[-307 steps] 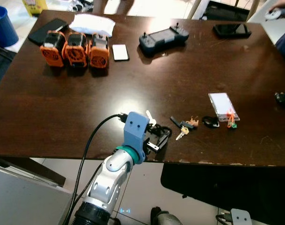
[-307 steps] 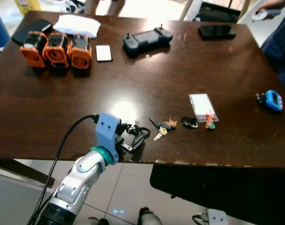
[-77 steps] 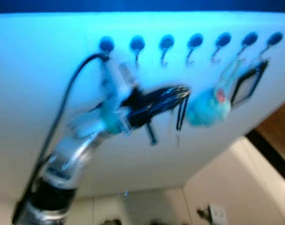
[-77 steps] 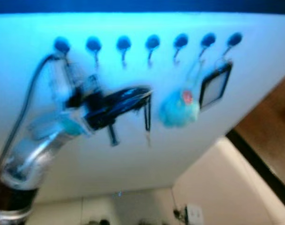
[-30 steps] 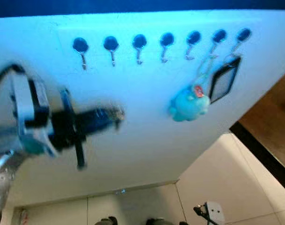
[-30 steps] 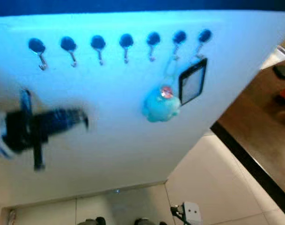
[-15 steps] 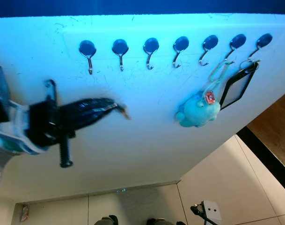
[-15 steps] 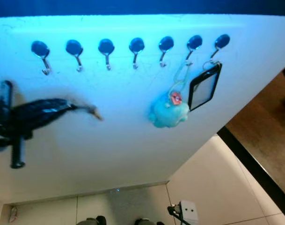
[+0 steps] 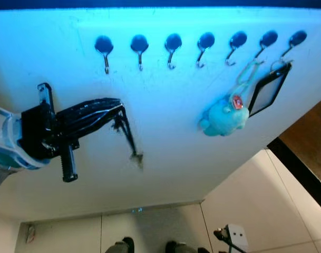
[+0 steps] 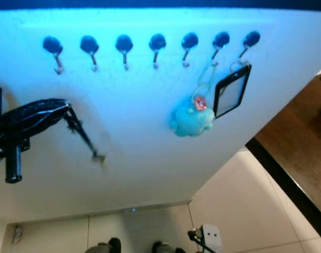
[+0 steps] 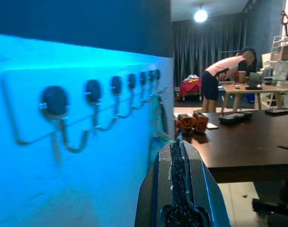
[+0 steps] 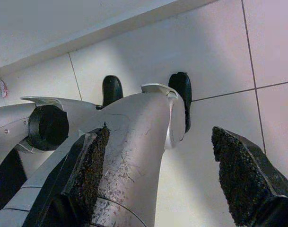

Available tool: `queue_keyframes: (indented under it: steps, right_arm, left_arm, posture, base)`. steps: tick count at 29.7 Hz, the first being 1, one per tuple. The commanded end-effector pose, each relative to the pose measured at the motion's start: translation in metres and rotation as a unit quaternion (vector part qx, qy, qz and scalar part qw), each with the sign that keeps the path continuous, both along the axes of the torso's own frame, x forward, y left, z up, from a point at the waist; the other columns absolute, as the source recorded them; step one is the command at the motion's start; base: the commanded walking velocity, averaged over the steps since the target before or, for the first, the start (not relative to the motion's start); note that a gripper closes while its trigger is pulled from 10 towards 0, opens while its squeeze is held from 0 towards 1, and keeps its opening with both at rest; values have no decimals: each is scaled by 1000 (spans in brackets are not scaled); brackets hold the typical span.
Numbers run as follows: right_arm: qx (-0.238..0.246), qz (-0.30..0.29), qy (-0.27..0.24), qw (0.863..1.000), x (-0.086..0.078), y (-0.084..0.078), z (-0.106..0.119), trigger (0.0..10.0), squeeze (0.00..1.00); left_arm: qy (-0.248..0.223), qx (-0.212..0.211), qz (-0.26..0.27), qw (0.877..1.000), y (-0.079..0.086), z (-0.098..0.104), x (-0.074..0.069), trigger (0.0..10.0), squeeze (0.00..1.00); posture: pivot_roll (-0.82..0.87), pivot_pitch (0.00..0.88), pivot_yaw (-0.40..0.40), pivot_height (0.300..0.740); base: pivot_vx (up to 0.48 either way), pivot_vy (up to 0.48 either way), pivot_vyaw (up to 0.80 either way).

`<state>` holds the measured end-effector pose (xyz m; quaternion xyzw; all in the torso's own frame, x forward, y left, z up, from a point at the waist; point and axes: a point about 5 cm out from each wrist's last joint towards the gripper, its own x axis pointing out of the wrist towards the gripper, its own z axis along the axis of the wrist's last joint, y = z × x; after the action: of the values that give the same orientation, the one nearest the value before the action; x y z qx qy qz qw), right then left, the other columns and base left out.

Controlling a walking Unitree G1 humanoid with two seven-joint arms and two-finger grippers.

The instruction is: Hang keys on a hook

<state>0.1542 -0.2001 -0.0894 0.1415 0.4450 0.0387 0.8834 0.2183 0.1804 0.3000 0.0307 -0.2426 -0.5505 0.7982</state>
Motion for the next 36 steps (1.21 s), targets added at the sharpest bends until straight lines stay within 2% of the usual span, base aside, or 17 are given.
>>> queue_keyframes:
  steps: [1, 10, 14, 16, 19, 21, 22, 24, 26, 27, 28, 29, 30, 31, 32, 34, 36]
  right_arm:
    - [8, 1, 32, 999, -17, 4, -8, 10000, 0]
    - [10, -9, 25, 1000, -15, 4, -7, 10000, 0]
    - [-3, -34, 14, 999, -9, -5, -3, 10000, 0]
    - [-22, -58, 7, 998, -7, -16, -1, 10000, 0]
    - [-30, -72, 2, 997, -5, -23, 1, 10000, 0]
    - [-58, -120, -20, 991, 1, -46, 9, 10000, 0]
    - [-58, -120, -20, 991, 1, -46, 9, 10000, 0]
    - [-85, -181, -59, 978, 9, -77, 24, 10000, 0]
    - [-85, -181, -59, 978, 9, -77, 24, 10000, 0]
    - [-91, -205, -85, 971, 14, -91, 33, 10000, 0]
    - [-91, -205, -85, 971, 14, -91, 33, 10000, 0]
    - [-95, -221, -118, 964, 21, -106, 44, 10000, 0]
    - [-95, -221, -118, 964, 21, -106, 44, 10000, 0]
    - [-87, -225, -157, 958, 30, -118, 57, 10000, 0]
    - [-87, -225, -157, 958, 30, -118, 57, 10000, 0]
    - [-55, -166, -241, 955, 52, -128, 85, 10000, 0]
    - [-55, -166, -241, 955, 52, -128, 85, 10000, 0]
  left_arm:
    - [-5, 3, -11, 1000, -5, 2, -3, 10000, 0]
    - [-13, -19, 38, 999, -8, 7, 16, 10000, 0]
    - [-13, -37, 50, 998, -10, 10, 21, 10000, 0]
    - [-13, -35, 53, 998, -12, 9, 21, 10000, 0]
    - [-12, -35, 53, 998, -13, 9, 22, 10000, 0]
    - [-11, -34, 52, 998, -14, 8, 22, 10000, 0]
    - [-11, -34, 52, 998, -14, 8, 22, 10000, 0]
    - [-11, -35, 48, 998, -16, 8, 23, 10000, 0]
    - [-11, -35, 48, 998, -16, 8, 23, 10000, 0]
    - [-11, -36, 46, 998, -17, 8, 23, 10000, 0]
    - [-11, -36, 46, 998, -17, 8, 23, 10000, 0]
    - [-13, -37, 43, 998, -18, 8, 24, 10000, 0]
    - [-13, -37, 43, 998, -18, 8, 24, 10000, 0]
    - [-15, -37, 41, 998, -18, 8, 24, 10000, 0]
    - [-15, -37, 41, 998, -18, 8, 24, 10000, 0]
    - [-19, -36, 38, 998, -18, 9, 26, 10000, 0]
    - [-19, -36, 38, 998, -18, 9, 26, 10000, 0]
  posture:
    - [23, 99, 38, 740]
    - [17, 101, 42, 740]
    - [16, 101, 42, 740]
    - [16, 103, 42, 740]
    - [14, 103, 43, 740]
    - [10, 104, 44, 740]
    - [10, 104, 44, 740]
    - [3, 105, 46, 740]
    - [3, 105, 46, 740]
    - [-4, 105, 47, 740]
    - [-4, 105, 47, 740]
    - [-10, 105, 49, 740]
    - [-10, 105, 49, 740]
    - [-16, 104, 51, 740]
    - [-16, 104, 51, 740]
    - [-25, 105, 54, 740]
    - [-25, 105, 54, 740]
  base:
    - [0, 0, 0]
    - [0, 0, 0]
    - [0, 0, 0]
    - [0, 0, 0]
    - [0, 0, 0]
    - [0, 0, 0]
    - [0, 0, 0]
    - [0, 0, 0]
    - [0, 0, 0]
    - [0, 0, 0]
    - [0, 0, 0]
    - [0, 0, 0]
    - [0, 0, 0]
    - [0, 0, 0]
    - [0, 0, 0]
    - [0, 0, 0]
    - [0, 0, 0]
